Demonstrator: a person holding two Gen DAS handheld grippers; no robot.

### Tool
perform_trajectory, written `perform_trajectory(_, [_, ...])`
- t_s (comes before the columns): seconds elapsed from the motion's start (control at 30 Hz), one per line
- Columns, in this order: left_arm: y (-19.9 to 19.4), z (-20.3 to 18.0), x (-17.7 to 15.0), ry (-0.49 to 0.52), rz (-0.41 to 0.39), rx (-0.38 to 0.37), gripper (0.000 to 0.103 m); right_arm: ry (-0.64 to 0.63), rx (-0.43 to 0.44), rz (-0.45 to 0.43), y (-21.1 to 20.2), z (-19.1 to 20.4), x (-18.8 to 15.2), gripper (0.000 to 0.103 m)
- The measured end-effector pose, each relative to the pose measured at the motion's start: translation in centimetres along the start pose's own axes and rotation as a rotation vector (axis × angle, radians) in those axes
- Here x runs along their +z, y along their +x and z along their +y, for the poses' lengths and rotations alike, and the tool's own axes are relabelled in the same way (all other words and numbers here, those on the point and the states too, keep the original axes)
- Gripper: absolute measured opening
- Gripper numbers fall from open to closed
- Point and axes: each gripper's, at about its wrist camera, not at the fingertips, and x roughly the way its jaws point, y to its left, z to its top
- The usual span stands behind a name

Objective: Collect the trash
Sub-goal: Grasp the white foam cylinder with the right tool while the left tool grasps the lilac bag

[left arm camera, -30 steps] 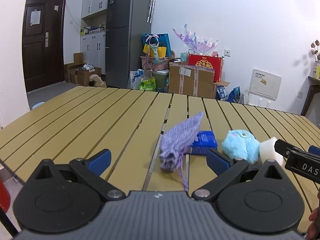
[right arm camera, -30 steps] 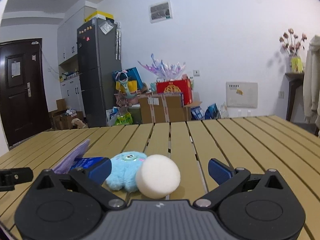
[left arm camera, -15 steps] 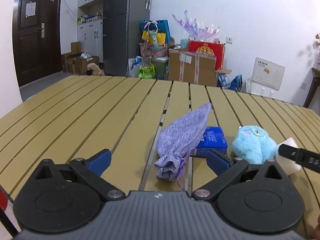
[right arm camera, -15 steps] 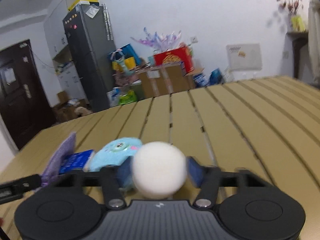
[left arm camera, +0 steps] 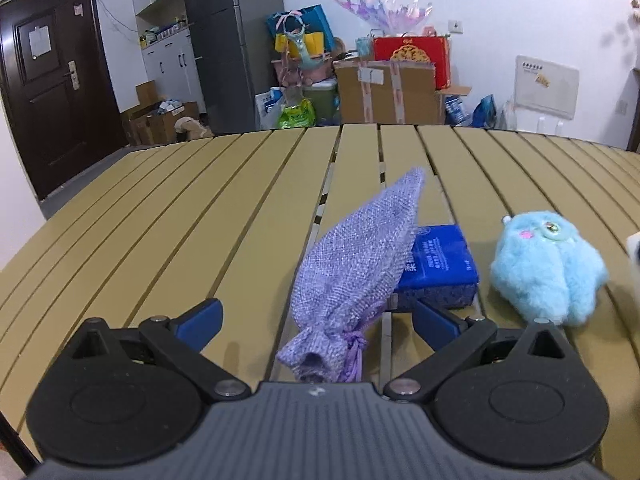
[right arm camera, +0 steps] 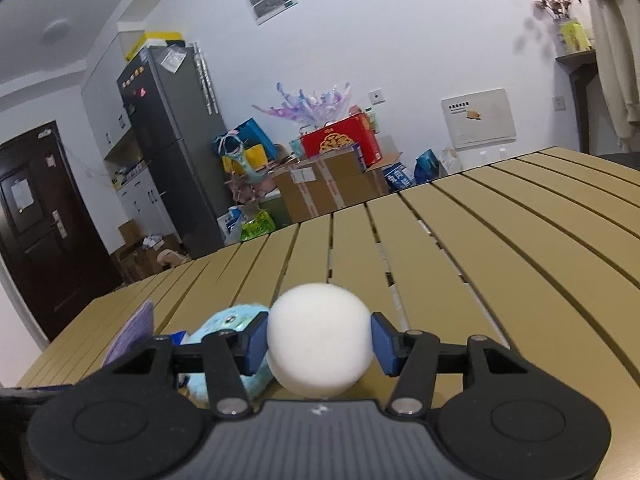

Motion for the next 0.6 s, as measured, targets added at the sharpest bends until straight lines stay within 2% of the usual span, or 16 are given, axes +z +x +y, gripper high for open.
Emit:
perform_trajectory(0.07, [0.1, -0.1, 0.0, -0.001, -0.008, -0.003, 0.097, 0.004, -0.003, -0.001, 0.0, -0.4, 0.0, 0.053])
perform_trajectory(0.1, [0.2, -0.2, -0.1, 0.006, -0.006, -0.006, 0.085, 0.008, -0.002, -0.002, 0.0, -0.5, 0.0, 0.053])
perform_trajectory(0.13, [0.3, -0.3, -0.2, 0.011, -0.001, -0.009, 0.067, 0.011, 0.0, -0.002, -0.1, -0.7, 0.1, 0.053])
perform_trajectory(0.17, [0.4, -0.3, -0.1, 0.009, 0.003, -0.02, 0.06, 0.012, 0.003, -0.002, -0.1, -0.7, 0.1, 0.053])
perform_trajectory(0.2, [0.4, -0.3, -0.2, 0.002, 0.002, -0.036, 0.04, 0.008, 0.006, -0.004, -0.1, -0.7, 0.0, 0.053])
perform_trajectory(0.23, [0.5, -0.1, -0.3, -0.008, 0.011, -0.05, 0.035, 0.002, 0.006, -0.007, -0.1, -0.6, -0.1, 0.053])
perform_trajectory(0.33, [0.2, 0.4, -0.7, -0.029, 0.004, -0.066, 0.031, -0.013, 0.008, -0.015, -0.7, -0.4, -0.4, 0.053])
perform_trajectory(0.6, [-1.8, 1.5, -1.6, -0.048, -0.012, -0.065, 0.03, -0.044, 0.02, -0.013, -1.7, 0.5, -0.5, 0.053])
